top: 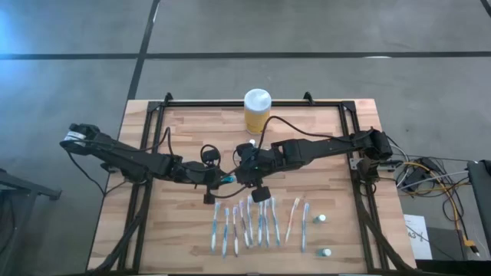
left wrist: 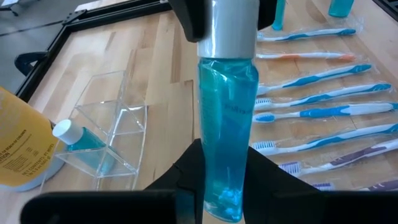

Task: Pick & Place toothbrushing station
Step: Put the blue mouthwash into the transparent organizer

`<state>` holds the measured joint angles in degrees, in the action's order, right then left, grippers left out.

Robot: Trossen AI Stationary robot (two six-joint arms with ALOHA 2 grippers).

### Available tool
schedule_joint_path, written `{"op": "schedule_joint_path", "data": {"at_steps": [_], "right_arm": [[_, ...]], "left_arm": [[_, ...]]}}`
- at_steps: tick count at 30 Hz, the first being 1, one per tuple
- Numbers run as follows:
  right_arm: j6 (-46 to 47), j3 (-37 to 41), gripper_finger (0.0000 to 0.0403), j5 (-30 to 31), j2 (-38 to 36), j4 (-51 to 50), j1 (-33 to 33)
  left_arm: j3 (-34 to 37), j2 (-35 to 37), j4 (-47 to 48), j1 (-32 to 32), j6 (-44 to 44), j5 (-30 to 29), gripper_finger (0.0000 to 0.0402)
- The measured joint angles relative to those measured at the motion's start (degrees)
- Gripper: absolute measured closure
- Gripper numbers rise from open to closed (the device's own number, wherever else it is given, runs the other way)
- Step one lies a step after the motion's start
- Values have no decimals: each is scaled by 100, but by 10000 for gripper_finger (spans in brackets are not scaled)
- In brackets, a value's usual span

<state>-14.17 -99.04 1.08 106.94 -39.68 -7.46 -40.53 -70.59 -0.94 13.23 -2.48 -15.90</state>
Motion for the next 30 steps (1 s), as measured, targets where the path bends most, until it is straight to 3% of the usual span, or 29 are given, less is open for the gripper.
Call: {"op": "schedule_joint_path", "data": {"at_steps": [10,16,23,30], "right_arm": [[-37,0,320,-4,6,35,4],[-35,31,283,-96,7,99,7],[10,50,232,-114,22,103,4],[46,52,243,-111,22,152,4]], "left_arm": [[0,-2,-7,0,-31,-1,291],[0,-4,-52,0,-64,-17,347],[-7,-2,-143,0,-37,-39,348],[-9,-2,-104,0,-20,-61,348]]}}
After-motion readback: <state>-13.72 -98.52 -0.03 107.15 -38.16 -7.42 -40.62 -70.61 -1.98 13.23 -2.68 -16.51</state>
